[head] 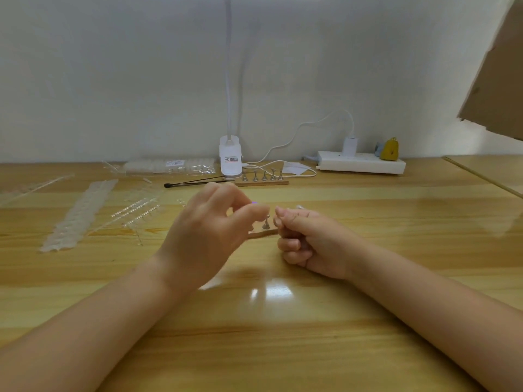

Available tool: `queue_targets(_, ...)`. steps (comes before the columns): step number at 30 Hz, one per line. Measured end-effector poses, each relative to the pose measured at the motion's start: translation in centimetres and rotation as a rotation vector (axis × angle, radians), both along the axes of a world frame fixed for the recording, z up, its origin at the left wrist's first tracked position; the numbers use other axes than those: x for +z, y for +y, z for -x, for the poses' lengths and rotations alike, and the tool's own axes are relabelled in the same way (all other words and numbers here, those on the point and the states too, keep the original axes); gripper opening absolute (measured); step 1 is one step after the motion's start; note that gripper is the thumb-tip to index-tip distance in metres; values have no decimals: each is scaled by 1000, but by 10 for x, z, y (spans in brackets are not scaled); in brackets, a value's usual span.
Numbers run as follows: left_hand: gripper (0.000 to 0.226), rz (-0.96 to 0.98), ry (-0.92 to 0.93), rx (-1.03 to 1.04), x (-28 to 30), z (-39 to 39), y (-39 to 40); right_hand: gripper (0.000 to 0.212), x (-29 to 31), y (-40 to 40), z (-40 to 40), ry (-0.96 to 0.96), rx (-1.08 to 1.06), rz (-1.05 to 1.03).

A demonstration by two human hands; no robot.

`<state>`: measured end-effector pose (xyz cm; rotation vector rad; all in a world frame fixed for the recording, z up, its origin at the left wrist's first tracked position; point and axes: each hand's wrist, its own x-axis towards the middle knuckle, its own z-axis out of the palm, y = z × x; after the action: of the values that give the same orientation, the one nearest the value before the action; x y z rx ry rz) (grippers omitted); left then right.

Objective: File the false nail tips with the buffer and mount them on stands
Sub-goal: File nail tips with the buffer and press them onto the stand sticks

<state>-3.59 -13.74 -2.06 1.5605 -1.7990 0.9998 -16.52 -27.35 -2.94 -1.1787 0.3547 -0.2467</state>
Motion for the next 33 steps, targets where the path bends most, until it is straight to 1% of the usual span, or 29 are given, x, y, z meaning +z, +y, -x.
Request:
queue_targets(1, 27, 5, -6, -21, -1, 2, 0, 24, 0, 0, 0, -5, 8, -4)
queue_targets(3, 23, -5, -85, -110, -5, 14, 0, 26, 0, 0, 1, -8, 58, 39)
queue_targets(5, 27, -36, -140, -127, -6, 19, -1, 29, 1, 2, 1, -5, 94, 80)
queue_targets(8, 29, -20, -48, -11, -1, 5, -1, 24, 1, 1, 1, 9, 27, 19)
queue_targets(10, 30, 13, -6, 16, -1, 1, -1, 24, 1, 1, 1, 9, -3, -8)
queue_targets(13, 27, 11, -81, -117, -7, 14, -2, 25, 1, 3, 2, -1, 36, 42)
queue_targets(15, 27, -11, -120, -144, -8, 17, -3, 27, 2, 4, 1, -5, 72, 80)
queue_targets(17, 30, 8, -111, -72, -5, 10, -3, 24, 1, 3, 1, -3, 52, 57)
queue_targets(20, 29, 54, -98, 27, -3, 3, -1, 21, -1, 1, 0, -26, 7, -10)
queue_targets(21, 24, 63, -102, 21, -4, 3, -1, 18, -2, 1, 0, -34, 10, -19)
queue_targets(24, 26, 70, -102, -29, -5, 12, -1, 16, -2, 0, 1, -43, 29, -44)
queue_targets(26, 20, 69, -82, -26, -5, 7, -2, 16, -3, -1, 1, -51, 26, -54)
queue_targets(29, 35, 78, -13, -32, -3, 2, -2, 20, -3, 0, 0, -52, 9, -46)
queue_targets(31, 37, 99, -47, -83, -6, 9, -4, 19, -3, 0, 0, -48, 18, -27)
queue_targets(33, 30, 86, -120, -131, -10, 19, -5, 14, -2, 1, 1, -22, 56, 33)
